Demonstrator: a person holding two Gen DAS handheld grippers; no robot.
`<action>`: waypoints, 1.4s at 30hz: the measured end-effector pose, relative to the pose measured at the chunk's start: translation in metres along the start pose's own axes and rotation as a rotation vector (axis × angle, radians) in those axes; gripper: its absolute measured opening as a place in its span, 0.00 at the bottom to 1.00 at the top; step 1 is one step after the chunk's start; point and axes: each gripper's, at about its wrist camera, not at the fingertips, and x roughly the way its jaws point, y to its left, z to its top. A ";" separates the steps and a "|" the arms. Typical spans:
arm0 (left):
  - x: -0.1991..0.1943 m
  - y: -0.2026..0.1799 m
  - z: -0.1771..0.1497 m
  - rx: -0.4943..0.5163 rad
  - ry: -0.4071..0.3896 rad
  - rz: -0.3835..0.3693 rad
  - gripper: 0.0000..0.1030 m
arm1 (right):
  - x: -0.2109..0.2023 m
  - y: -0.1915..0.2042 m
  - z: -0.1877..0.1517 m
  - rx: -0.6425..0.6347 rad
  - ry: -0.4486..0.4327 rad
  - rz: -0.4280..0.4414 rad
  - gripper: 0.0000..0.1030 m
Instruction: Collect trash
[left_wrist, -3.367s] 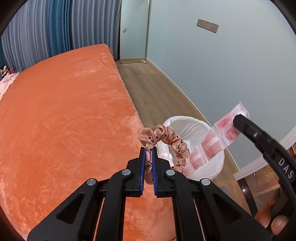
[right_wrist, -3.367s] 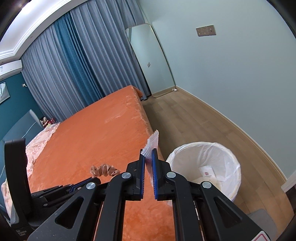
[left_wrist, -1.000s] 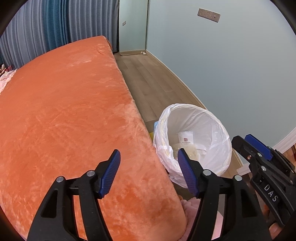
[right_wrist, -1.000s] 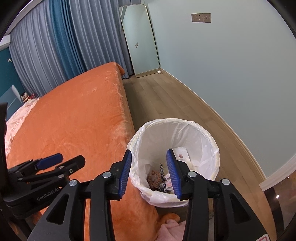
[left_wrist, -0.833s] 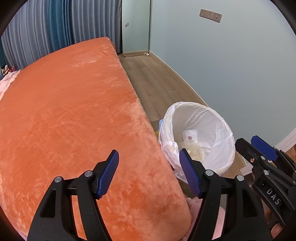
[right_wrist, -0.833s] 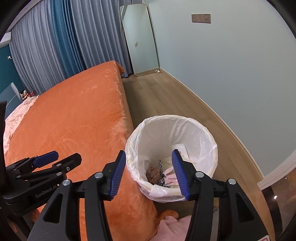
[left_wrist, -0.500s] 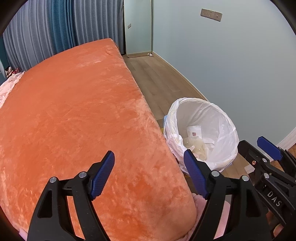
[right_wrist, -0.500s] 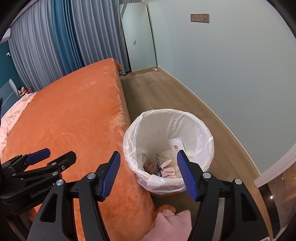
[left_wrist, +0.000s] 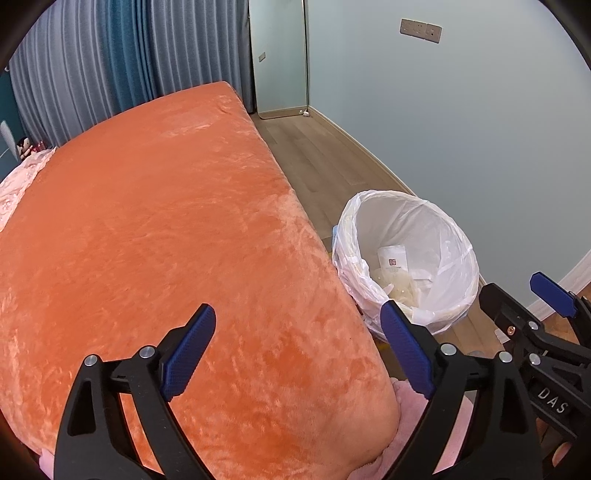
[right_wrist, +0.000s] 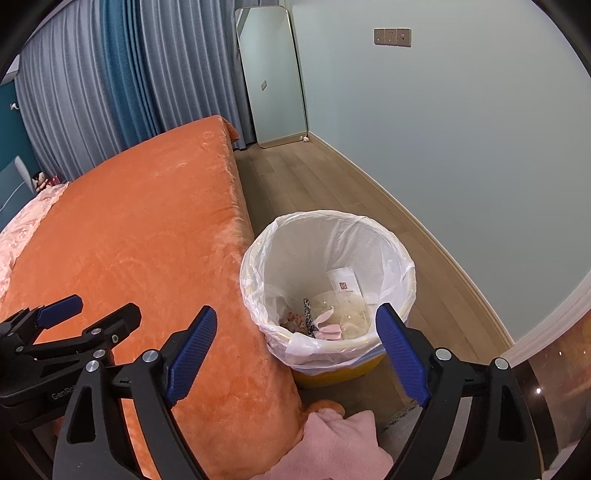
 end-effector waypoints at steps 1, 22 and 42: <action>-0.001 0.000 -0.001 0.002 0.000 0.000 0.84 | 0.000 0.000 -0.002 -0.001 0.001 -0.002 0.82; -0.001 -0.004 -0.008 0.009 -0.010 0.039 0.86 | -0.003 -0.005 -0.016 -0.040 0.008 -0.065 0.93; -0.004 -0.012 -0.011 0.034 -0.024 0.066 0.86 | -0.005 -0.011 -0.021 -0.037 0.015 -0.082 0.93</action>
